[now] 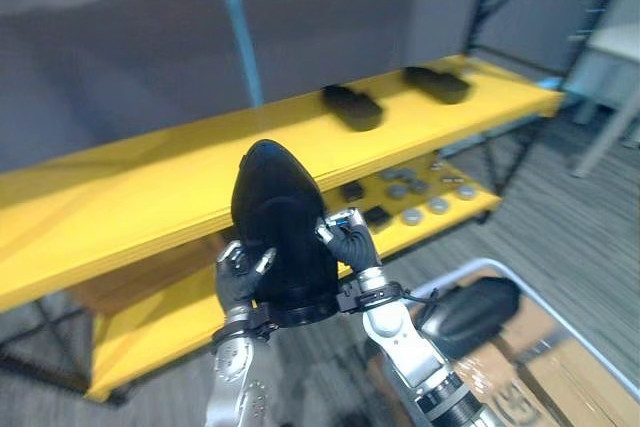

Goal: Walk over and take plastic housings, then place them on the shelf

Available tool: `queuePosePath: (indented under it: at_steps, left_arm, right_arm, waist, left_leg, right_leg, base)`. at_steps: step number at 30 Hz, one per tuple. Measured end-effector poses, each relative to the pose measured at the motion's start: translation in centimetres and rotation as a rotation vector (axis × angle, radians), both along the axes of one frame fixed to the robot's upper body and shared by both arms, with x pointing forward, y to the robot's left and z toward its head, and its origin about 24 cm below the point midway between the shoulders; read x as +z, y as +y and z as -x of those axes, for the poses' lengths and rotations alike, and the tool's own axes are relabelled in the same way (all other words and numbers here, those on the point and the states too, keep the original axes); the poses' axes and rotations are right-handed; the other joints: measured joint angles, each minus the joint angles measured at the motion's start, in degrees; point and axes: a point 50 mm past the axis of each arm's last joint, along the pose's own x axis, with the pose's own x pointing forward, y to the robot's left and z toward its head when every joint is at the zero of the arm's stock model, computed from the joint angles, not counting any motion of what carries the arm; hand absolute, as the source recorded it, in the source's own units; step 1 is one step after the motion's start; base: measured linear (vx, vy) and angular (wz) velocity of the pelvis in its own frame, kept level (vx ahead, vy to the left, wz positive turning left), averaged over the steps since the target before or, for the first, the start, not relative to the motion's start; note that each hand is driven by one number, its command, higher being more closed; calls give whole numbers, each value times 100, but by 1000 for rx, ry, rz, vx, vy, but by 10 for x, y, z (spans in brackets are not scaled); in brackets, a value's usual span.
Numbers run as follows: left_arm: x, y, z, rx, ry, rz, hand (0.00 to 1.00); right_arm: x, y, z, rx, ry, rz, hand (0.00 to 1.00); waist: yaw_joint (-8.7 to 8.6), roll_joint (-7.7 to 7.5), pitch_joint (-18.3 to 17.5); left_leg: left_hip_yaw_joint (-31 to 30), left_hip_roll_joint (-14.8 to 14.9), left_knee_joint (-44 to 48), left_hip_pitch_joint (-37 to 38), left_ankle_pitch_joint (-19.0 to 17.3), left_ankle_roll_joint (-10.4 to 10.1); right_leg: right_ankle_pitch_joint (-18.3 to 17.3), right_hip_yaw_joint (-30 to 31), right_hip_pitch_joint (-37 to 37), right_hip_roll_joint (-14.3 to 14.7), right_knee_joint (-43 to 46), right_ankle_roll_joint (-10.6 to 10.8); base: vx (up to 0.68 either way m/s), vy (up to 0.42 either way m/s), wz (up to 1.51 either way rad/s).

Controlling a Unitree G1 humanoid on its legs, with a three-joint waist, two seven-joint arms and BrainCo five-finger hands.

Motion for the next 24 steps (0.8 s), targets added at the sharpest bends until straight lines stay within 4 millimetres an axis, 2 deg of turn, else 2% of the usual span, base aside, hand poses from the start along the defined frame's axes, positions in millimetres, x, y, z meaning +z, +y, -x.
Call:
queuePosePath:
  at_steps: [1,2,3,4,5,6,7,8,9,10,12,13,14,15,16,18,20,24]
  left_arm:
    - [1,2,2,7,2,-16,100]
    - [3,7,6,22,0,-52,100]
    - [8,11,9,41,-14,-94,100]
    - [11,13,9,44,-22,-120,100]
    - [14,16,9,46,-32,-161,100]
    - [15,17,8,45,-33,-178,100]
    - [17,19,8,43,-34,-207,100]
    - [17,20,8,43,-35,-230,100]
    - [18,21,8,42,-36,-242,100]
    - [21,22,7,38,-44,-259,100]
    - [25,19,2,4,-58,-292,100]
    - [25,17,1,-9,-61,-297,100]
    - [26,15,-2,-27,-65,-316,100]
    - [27,15,-4,-35,-68,-326,100]
    - [27,14,-5,-36,-67,-323,100]
    - [28,9,-8,-40,-77,-300,100]
    - [32,5,-13,-38,-92,-282,100]
    - [50,-8,-27,24,-157,-249,100]
  right_arm:
    - [-1,2,1,6,11,-6,100]
    - [-1,5,2,24,18,-9,0]
    - [-1,7,2,40,29,-16,0]
    - [-2,7,2,47,37,-22,0]
    - [-2,7,2,59,48,-33,0]
    - [-3,8,2,63,55,-35,0]
    - [-6,7,3,73,81,-44,0]
    - [-9,7,3,74,101,-56,0]
    - [-9,7,3,75,105,-62,0]
    - [-9,7,3,81,112,-74,0]
    - [-11,0,4,59,121,-91,0]
    - [-12,-3,6,51,124,-100,0]
    - [-13,-7,7,37,128,-110,0]
    - [-13,-9,7,34,128,-110,0]
    - [-14,-10,7,33,128,-109,0]
    - [-8,-15,7,18,107,-126,0]
    - [-3,-22,6,2,99,-163,0]
    - [19,-44,3,-60,38,-295,0]
  waist:
    - [29,-7,2]
    - [49,-11,3]
    - [49,-6,3]
    - [38,1,6]
    - [0,20,18]
    - [-44,28,23]
    - [-134,57,42]
    - [-151,51,39]
    - [-168,45,31]
    - [-236,23,17]
    - [-298,-12,9]
    - [-325,-33,11]
    - [-364,-123,31]
    - [-383,-216,53]
    - [-387,-211,55]
    - [-383,-201,54]
    - [-397,-197,58]
    - [-492,-194,59]
  left_leg:
    - [-77,-151,-2,61,-63,92]
    - [-233,-411,-10,201,-173,249]
    - [-426,-564,-27,344,-264,376]
    - [-557,-595,-29,409,-326,433]
    - [-789,-583,-48,510,-394,380]
    - [-925,-575,-69,569,-432,314]
    - [-1180,-598,-174,746,-442,224]
    - [-1322,-655,-281,930,-447,187]
    - [-1392,-687,-309,972,-446,182]
    - [-1546,-762,-336,990,-440,190]
    - [-1835,-906,-363,991,-409,239]
    - [-1921,-967,-365,996,-407,243]
    - [-2073,-1112,-374,1042,-406,244]
    - [-2155,-1222,-385,1060,-411,244]
    - [-2165,-1221,-389,1060,-415,240]
    - [-2159,-1009,-382,886,-446,180]
    - [-2122,-906,-398,895,-460,152]
    - [-2086,-861,-464,902,-460,148]
  right_leg:
    - [26,8,1,-259,356,-39]
    - [191,21,16,-730,1073,-286]
    - [554,50,-2,-1094,1737,-857]
    - [533,204,-68,-1172,2062,-1065]
    - [167,1138,-493,-930,2620,-874]
    - [1,1693,-729,-688,2800,-653]
    - [-346,2426,-1055,-238,2884,-401]
    - [-591,2788,-1324,89,2734,-313]
    - [-679,2926,-1453,243,2555,-294]
    - [-752,3245,-1702,555,2019,-188]
    - [-722,4010,-2025,1051,999,-175]
    - [-675,4168,-2042,1112,768,-233]
    - [-367,4288,-2042,1102,461,-378]
    - [-134,4276,-2016,1055,249,-341]
    - [-125,4261,-2010,1045,230,-321]
    - [212,4236,-1866,1354,-494,-351]
    - [523,4247,-1613,1532,-1089,-371]
    - [708,4276,-1469,1638,-1509,-399]
  base:
    - [261,284,102]
    - [246,283,95]
    - [285,322,93]
    - [242,245,89]
    - [125,86,74]
    - [157,59,102]
    - [177,44,96]
    - [179,47,89]
    - [190,39,74]
    - [139,10,70]
    - [123,-35,86]
    - [121,-73,88]
    - [126,-94,71]
    - [134,-114,55]
    - [98,-89,17]
    - [73,-65,-14]
    - [60,-41,-23]
    - [15,0,-10]
